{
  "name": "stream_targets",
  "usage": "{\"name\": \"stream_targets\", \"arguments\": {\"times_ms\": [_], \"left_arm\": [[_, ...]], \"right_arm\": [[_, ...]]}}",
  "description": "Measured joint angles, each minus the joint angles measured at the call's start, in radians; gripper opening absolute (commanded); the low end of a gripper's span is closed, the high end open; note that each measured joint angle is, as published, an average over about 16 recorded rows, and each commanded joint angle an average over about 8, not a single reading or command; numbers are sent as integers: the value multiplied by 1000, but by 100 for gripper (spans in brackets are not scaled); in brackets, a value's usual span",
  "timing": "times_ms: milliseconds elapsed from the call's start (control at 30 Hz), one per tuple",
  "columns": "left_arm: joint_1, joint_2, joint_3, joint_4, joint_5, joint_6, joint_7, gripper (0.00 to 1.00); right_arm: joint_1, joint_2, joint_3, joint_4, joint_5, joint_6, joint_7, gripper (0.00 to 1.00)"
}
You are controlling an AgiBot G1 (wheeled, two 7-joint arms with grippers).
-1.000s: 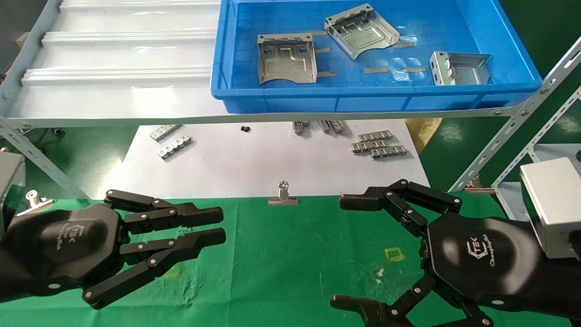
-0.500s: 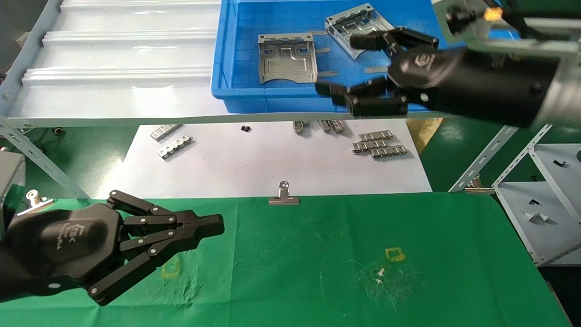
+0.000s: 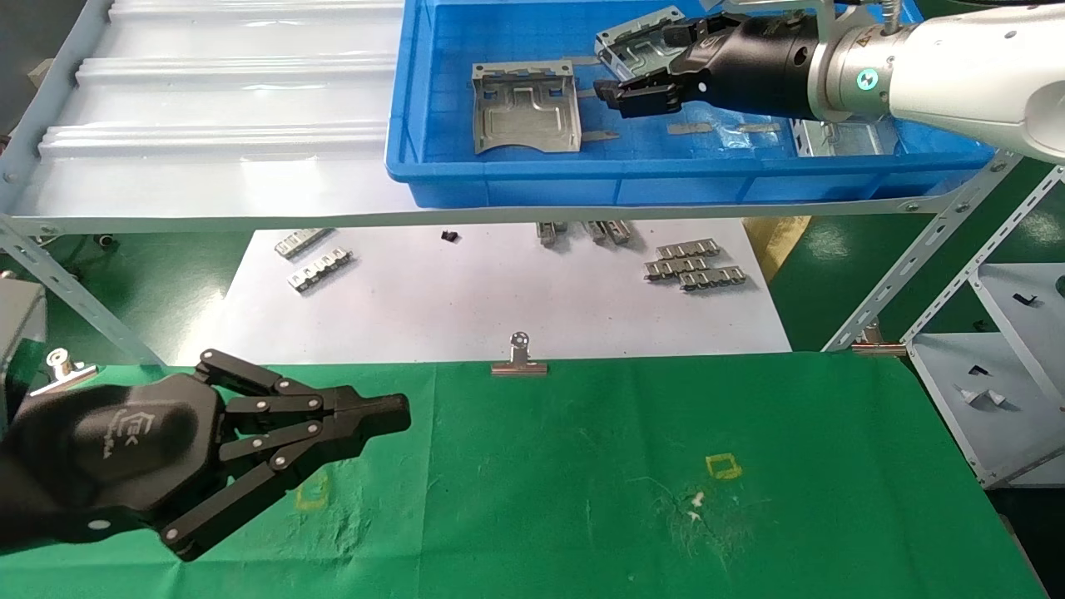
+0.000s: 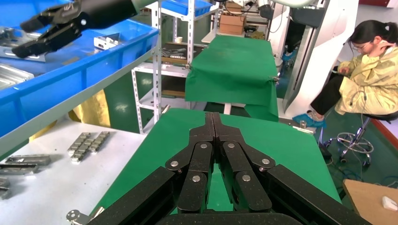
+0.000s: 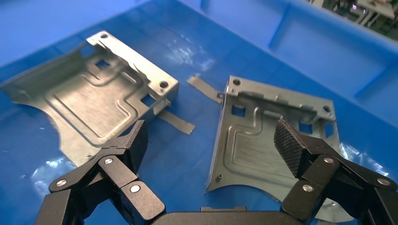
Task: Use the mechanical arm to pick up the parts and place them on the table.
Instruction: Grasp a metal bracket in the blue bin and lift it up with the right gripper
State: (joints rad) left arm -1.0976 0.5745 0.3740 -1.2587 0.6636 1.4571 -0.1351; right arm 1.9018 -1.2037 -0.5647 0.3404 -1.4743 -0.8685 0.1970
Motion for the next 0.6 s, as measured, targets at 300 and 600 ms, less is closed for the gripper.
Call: {"name": "stream_targets", "arguments": {"times_ms": [300,600], "left_arm": [[0,0,0,0,0,0,0,14],[0,0,0,0,0,0,0,100]], "right_arm": [[64,-92,-5,-202,-15,88,-66,0],[77,-137,-2,-269,-8,157,-81,0]]}}
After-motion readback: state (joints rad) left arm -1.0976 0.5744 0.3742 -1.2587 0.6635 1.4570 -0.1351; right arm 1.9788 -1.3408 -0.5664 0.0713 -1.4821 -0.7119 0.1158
